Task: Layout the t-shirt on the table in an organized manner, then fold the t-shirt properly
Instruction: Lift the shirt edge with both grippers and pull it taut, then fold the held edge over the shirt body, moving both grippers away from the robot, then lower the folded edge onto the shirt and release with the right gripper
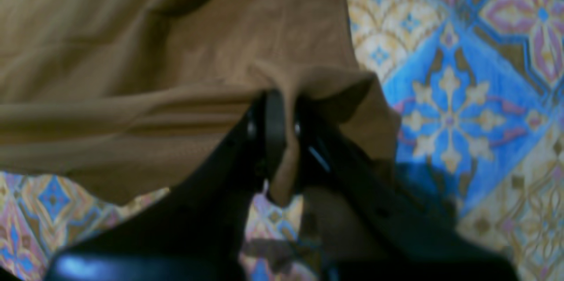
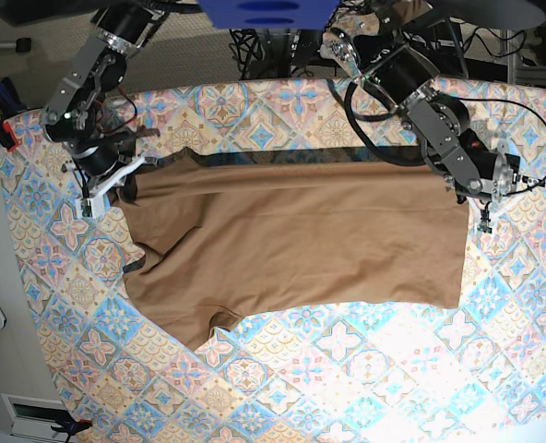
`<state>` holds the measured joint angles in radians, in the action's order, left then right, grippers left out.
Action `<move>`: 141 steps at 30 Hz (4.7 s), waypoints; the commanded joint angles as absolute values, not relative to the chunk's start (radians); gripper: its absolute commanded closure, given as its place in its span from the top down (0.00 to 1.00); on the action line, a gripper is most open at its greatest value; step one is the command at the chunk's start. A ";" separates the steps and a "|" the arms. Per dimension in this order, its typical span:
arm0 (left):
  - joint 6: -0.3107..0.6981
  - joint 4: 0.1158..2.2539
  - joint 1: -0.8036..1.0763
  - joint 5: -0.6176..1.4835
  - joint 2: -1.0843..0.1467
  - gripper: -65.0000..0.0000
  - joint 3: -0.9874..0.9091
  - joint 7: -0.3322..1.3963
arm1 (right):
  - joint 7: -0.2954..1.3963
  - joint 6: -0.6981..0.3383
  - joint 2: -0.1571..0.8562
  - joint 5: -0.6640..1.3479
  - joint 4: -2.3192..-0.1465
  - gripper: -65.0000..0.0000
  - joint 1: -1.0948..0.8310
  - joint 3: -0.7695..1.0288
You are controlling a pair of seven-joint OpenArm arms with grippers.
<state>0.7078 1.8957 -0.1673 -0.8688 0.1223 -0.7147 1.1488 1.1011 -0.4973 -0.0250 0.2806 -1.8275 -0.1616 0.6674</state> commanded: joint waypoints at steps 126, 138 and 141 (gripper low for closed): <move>0.698 1.738 -0.200 -0.579 0.045 0.00 -0.776 1.069 | 0.958 -0.490 -0.007 0.278 -1.543 0.52 0.053 0.633; 0.698 1.744 -0.185 -0.572 0.047 0.49 -0.777 1.069 | 0.951 -0.493 -0.007 0.280 -1.636 0.52 0.053 0.636; 0.698 1.744 -0.185 -0.568 0.050 0.52 -0.777 1.061 | 0.951 -0.493 -0.007 0.280 -1.644 0.53 0.056 0.636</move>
